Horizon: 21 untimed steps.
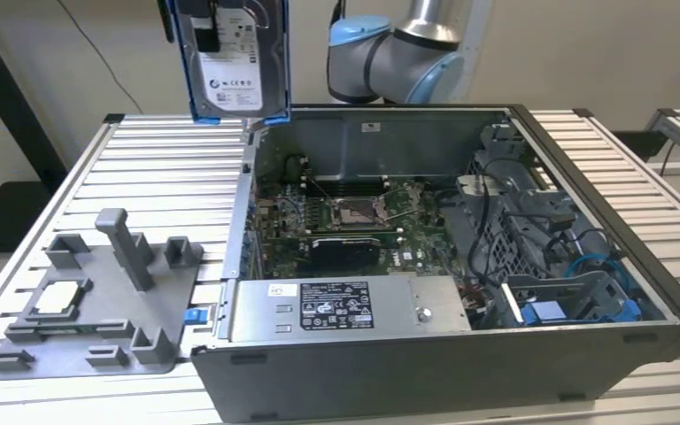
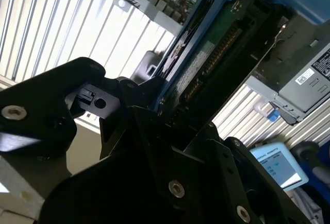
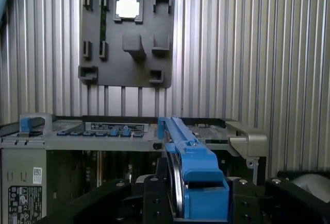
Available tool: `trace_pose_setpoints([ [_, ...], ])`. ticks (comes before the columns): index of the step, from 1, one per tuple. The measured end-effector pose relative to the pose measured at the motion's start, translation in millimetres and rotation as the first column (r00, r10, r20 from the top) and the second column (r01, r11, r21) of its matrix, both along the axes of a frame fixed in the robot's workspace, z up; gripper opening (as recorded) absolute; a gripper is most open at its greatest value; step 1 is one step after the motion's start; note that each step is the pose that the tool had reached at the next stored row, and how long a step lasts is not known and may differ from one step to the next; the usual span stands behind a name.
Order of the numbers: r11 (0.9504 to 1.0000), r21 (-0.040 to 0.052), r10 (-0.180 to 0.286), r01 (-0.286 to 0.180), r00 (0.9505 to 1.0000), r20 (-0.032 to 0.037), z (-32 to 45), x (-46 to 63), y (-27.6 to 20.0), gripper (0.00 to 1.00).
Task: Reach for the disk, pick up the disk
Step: 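Pick up the disk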
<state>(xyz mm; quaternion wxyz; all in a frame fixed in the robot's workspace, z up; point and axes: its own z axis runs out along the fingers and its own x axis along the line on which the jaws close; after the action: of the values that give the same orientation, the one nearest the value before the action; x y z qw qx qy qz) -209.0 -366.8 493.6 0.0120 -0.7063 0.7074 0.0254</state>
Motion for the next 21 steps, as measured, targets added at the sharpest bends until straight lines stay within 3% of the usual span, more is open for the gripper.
trace_pose_setpoints([
  [5,1.0000,-0.0001,0.001,-0.001,1.0000,-0.0012,11.4,9.1,0.0,0.00],
  [8,1.0000,0.0000,0.001,-0.001,1.0000,-0.0037,14.7,22.0,0.0,0.00],
  [21,1.0000,0.0000,0.003,-0.003,0.9999,-0.0139,15.8,81.7,0.0,0.00],
])
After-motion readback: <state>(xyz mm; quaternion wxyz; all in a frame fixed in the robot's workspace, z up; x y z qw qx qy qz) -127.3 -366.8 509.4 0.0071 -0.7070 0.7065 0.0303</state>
